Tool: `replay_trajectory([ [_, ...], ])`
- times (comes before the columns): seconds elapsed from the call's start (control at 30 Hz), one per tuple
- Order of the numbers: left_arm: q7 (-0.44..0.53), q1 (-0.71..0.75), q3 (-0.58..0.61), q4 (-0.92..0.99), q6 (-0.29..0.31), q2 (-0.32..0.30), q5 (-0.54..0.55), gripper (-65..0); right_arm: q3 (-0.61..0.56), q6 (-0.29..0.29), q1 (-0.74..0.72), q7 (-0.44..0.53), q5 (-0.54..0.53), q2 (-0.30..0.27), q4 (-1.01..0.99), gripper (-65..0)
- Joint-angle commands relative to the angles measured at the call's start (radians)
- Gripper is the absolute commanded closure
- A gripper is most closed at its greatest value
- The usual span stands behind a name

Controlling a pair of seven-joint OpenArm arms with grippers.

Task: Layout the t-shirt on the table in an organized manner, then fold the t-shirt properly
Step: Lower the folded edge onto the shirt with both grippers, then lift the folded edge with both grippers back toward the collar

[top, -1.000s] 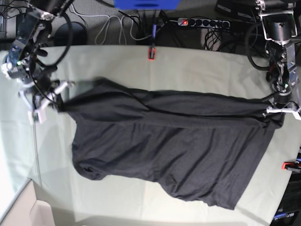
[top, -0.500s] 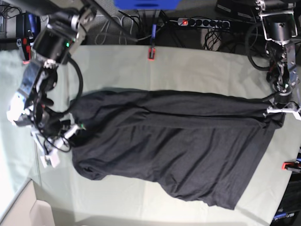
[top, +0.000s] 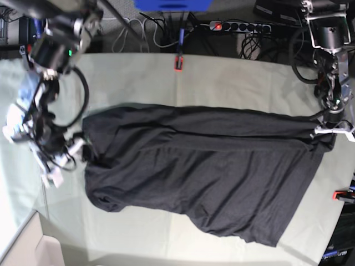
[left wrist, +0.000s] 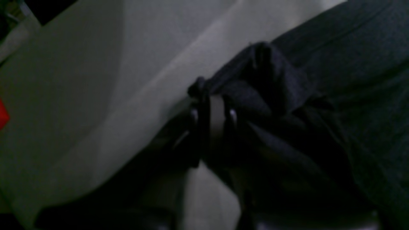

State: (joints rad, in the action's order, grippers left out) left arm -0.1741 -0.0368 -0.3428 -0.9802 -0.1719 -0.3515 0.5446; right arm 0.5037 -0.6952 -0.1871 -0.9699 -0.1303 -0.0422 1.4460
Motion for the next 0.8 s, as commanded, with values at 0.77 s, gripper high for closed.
replay_trajectory([
  [0.77,0.023,-0.018,-0.003,-0.004,-0.001,-0.021,-0.008,0.0,-0.006,-0.003,0.103,0.167,-0.012,0.006,-0.181,-26.0],
])
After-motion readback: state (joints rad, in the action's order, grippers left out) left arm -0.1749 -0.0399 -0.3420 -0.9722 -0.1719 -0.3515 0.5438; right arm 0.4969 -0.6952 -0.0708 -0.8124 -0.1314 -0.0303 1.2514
